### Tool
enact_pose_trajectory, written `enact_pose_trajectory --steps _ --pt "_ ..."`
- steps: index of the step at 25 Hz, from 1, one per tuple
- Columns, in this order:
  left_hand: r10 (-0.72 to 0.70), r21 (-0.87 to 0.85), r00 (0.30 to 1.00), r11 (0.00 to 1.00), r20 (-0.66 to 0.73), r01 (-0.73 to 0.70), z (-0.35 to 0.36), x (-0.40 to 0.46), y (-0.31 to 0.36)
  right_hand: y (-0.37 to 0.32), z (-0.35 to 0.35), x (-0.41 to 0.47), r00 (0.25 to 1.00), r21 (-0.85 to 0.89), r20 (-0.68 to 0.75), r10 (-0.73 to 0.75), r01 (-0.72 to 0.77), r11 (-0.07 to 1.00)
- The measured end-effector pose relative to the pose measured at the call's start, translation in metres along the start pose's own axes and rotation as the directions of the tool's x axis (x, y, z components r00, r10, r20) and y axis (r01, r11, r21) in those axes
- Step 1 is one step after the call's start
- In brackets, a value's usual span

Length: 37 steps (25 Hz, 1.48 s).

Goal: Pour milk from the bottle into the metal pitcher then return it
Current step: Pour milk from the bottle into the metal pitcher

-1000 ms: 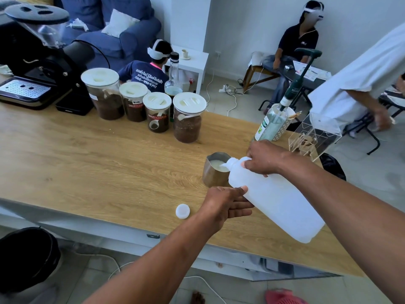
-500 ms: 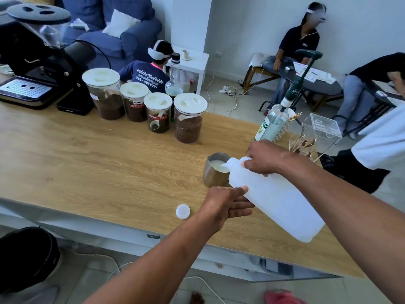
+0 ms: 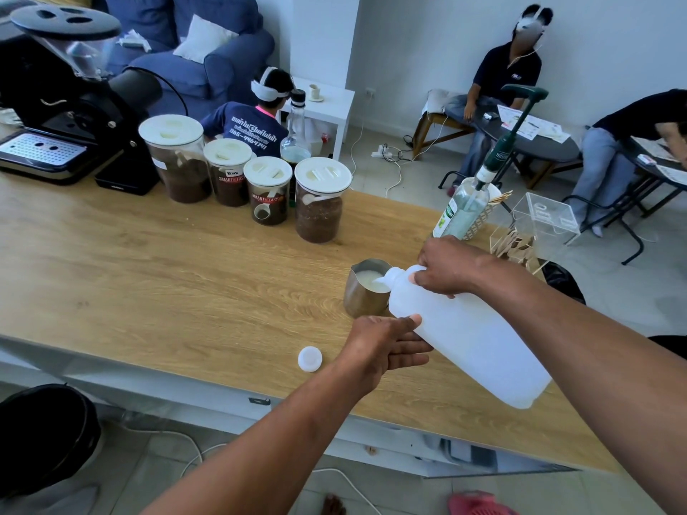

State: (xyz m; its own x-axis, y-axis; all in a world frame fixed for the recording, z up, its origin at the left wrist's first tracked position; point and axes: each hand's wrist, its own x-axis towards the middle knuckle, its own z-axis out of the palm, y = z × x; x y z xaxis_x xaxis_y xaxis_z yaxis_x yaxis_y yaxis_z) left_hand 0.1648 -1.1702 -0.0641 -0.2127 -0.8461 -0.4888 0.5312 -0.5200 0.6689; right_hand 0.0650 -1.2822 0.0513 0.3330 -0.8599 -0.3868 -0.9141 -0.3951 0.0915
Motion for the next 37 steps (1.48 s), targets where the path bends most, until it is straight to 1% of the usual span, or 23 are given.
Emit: enact_pose_trajectory --steps 15,26,32,37 --pt "-0.003 -0.009 1.0 1.0 0.003 0.003 0.0 0.0 0.0 0.0 0.004 0.002 0.999 0.024 -0.008 0.032 -0.032 0.999" --pt "-0.005 0.007 1.0 1.0 -0.022 0.005 -0.003 0.0 -0.001 0.004 0.014 0.005 0.997 0.041 -0.069 0.028 -0.025 0.999" --pt "0.01 0.044 0.999 0.999 -0.038 -0.009 -0.007 0.0 -0.002 0.006 0.023 0.002 0.994 0.087 -0.11 0.023 -0.014 0.996" --pt "0.036 0.122 0.998 0.992 -0.057 -0.029 -0.014 -0.001 -0.004 0.006 0.031 -0.009 0.989 0.157 -0.143 0.041 -0.018 0.987"
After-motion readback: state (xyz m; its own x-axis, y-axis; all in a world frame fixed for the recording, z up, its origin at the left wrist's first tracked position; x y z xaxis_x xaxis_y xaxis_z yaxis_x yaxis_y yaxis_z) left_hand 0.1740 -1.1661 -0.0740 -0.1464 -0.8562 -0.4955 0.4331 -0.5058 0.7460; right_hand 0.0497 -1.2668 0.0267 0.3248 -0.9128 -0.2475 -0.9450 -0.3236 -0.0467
